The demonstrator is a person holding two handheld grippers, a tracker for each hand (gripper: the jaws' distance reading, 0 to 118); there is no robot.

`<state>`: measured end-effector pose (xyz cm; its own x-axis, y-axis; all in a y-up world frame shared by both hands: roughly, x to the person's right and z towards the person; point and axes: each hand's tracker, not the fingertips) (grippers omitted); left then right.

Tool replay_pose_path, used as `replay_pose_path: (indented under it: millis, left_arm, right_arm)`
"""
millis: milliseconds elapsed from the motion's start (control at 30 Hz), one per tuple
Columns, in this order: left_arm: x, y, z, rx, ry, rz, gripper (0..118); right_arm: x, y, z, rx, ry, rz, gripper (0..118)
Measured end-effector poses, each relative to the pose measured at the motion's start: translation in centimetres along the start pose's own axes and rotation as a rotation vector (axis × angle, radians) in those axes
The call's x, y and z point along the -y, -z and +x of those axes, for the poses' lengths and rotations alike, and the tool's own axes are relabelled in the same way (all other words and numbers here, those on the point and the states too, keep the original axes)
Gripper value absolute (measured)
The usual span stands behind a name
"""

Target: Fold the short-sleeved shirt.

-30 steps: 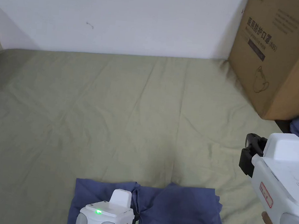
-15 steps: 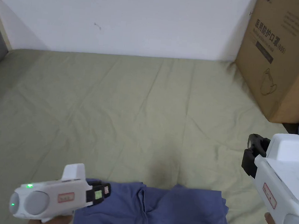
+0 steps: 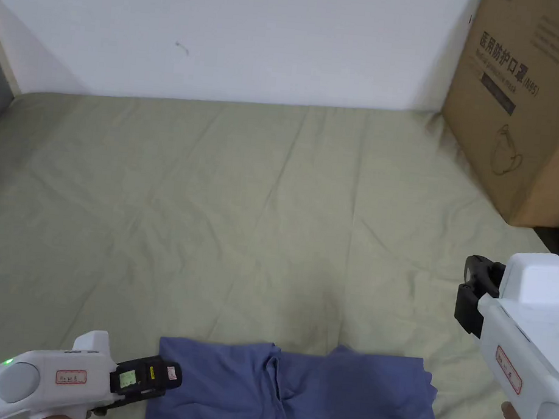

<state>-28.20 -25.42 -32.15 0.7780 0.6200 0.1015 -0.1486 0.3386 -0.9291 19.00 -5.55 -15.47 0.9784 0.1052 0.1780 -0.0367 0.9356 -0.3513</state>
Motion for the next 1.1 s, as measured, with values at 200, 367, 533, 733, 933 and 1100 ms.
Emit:
replay_pose_path:
  millis: [200, 367, 533, 733, 933, 1100]
  left_arm:
    - [0.1, 2.7, -0.1, 0.011, -0.019, -0.043, 68]
    - [0.4, 3.8, 1.0, -0.018, 0.042, -0.061, 19]
    - [0.6, 1.4, 3.1, -0.068, 0.121, -0.008, 9]
    - [-0.5, -3.7, 3.1, -0.120, 0.164, 0.048, 8]
    - [-1.2, -10.0, 2.3, -0.256, 0.167, 0.096, 8]
    - [-1.7, -12.3, 4.2, -0.284, 0.156, 0.106, 8]
  right_arm:
    - [0.2, 0.1, 0.2, 0.006, -0.005, -0.014, 0]
    - [0.3, 0.0, 0.4, 0.016, -0.006, -0.018, 0]
    - [0.2, -0.1, 0.8, 0.021, -0.008, -0.014, 0]
    - [-0.2, -0.2, 0.8, 0.012, 0.004, 0.005, 0]
    - [-0.2, -0.1, 0.3, -0.019, 0.008, 0.014, 0]
    - [-0.1, 0.0, 0.0, -0.039, 0.013, 0.018, 0]
